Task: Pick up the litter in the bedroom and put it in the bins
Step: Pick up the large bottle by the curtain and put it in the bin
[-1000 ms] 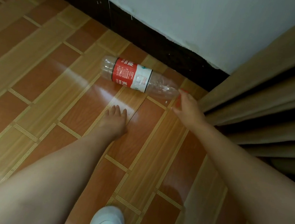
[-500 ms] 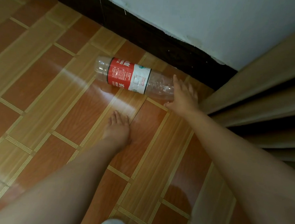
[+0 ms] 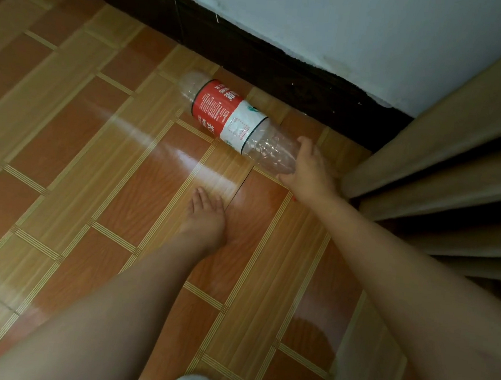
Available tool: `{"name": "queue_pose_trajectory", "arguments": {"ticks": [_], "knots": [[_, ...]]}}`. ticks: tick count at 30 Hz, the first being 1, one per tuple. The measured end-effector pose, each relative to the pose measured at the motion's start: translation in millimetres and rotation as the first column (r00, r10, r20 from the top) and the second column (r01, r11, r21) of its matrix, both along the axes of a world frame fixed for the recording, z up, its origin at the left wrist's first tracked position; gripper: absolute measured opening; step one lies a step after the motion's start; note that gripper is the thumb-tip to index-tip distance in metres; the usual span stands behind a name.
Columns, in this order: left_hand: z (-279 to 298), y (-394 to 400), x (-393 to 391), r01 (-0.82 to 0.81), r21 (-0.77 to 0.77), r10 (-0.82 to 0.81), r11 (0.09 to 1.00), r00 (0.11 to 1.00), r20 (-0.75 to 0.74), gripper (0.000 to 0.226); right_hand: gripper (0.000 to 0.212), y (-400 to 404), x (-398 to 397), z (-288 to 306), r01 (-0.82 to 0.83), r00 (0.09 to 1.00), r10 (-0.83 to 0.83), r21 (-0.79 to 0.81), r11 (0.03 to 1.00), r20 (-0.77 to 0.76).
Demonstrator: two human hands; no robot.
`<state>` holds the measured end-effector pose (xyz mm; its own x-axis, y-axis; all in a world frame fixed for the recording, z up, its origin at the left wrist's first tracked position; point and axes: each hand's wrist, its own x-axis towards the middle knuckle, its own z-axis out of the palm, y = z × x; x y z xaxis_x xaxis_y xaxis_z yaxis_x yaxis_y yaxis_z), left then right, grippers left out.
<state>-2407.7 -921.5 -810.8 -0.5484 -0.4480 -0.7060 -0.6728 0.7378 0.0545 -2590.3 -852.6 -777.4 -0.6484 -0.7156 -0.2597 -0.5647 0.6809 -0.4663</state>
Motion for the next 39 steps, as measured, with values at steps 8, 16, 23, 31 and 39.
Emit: {"name": "queue_pose_trajectory", "arguments": {"ticks": [8,16,23,31,39], "knots": [[-3,1,0,-0.010,-0.014,0.009,1.000,1.000,-0.011,0.075,0.082,12,1,14,0.011,0.993,-0.004,-0.060,0.998,0.116],[1,0,3,-0.007,-0.027,0.006,1.000,1.000,-0.016,0.084,0.080,28,-3,44,0.039,0.994,-0.027,-0.120,0.992,0.102],[28,-7,3,-0.079,0.003,0.079,0.997,0.994,-0.079,0.080,0.079,41,-4,90,0.016,0.999,-0.008,-0.176,0.984,0.045],[141,-17,-8,-0.342,0.130,0.366,0.931,0.852,-0.374,0.076,0.081,46,10,192,-0.004,0.999,0.010,-0.144,0.990,0.044],[352,-38,11,-0.695,0.397,0.782,0.599,0.402,-0.475,0.060,0.079,51,34,382,-0.081,0.994,0.090,-0.136,0.987,0.066]]}}
